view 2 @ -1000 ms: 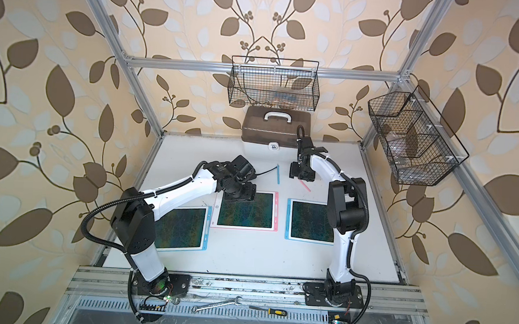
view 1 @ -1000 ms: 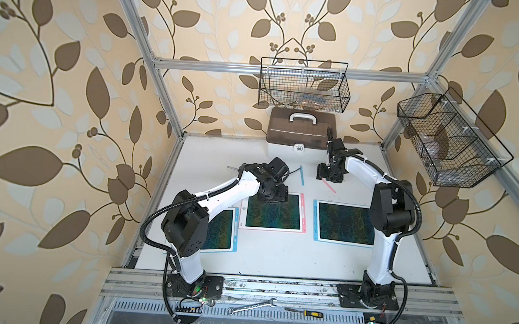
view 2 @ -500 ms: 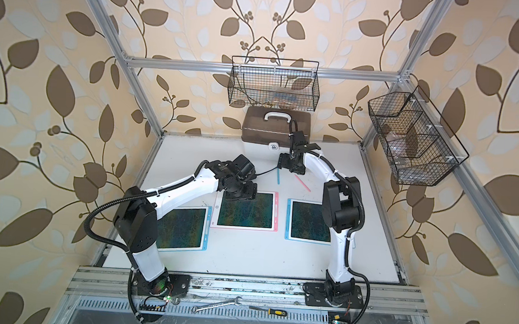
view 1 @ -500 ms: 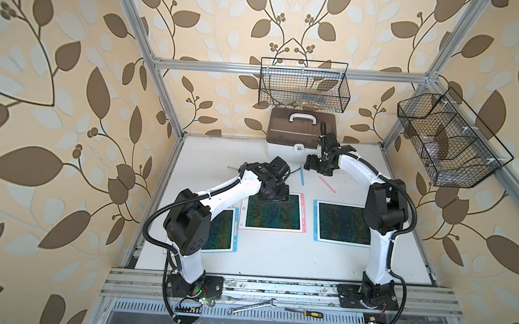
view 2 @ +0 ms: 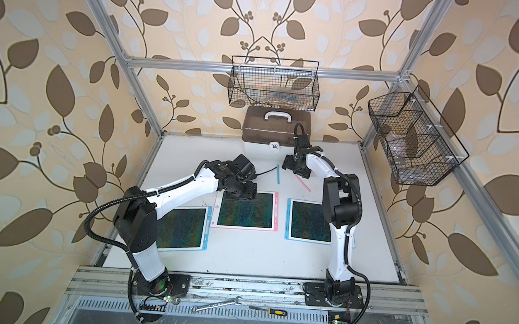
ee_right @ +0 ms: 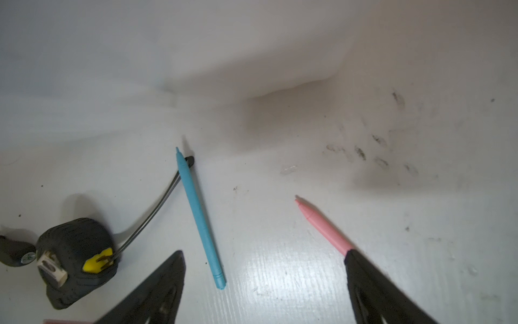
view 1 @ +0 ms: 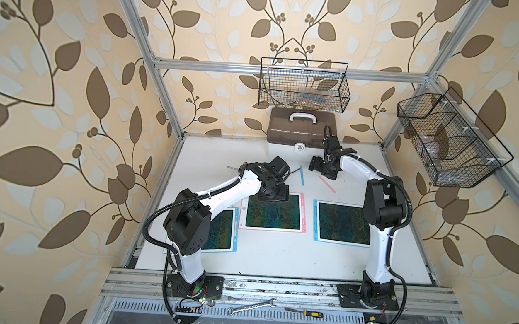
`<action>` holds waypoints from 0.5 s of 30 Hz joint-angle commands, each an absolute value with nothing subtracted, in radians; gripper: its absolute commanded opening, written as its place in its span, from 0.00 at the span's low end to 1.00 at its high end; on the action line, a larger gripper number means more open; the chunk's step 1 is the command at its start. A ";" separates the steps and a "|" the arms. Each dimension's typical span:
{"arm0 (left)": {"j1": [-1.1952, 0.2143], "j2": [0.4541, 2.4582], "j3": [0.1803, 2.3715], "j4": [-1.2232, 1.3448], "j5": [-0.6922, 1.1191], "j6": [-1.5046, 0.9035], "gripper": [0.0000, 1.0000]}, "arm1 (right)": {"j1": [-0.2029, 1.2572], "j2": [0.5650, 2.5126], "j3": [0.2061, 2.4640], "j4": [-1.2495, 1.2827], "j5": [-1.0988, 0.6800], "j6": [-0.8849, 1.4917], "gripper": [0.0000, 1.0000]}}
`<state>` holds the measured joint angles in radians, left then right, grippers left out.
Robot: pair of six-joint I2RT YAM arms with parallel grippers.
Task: Place the stylus back onto the writing tablet
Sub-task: Move the stylus to the center of the board.
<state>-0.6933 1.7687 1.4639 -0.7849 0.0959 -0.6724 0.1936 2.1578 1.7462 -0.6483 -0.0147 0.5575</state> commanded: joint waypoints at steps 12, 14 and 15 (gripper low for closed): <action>-0.692 1.726 1.446 -0.783 0.071 -0.668 0.79 | 0.155 2.204 1.742 -0.639 -0.040 0.601 0.88; -0.691 1.729 1.446 -0.778 0.071 -0.668 0.79 | 0.155 2.197 1.740 -0.641 -0.046 0.604 0.88; -0.691 1.728 1.445 -0.772 0.071 -0.669 0.79 | 0.153 2.194 1.737 -0.643 -0.053 0.608 0.88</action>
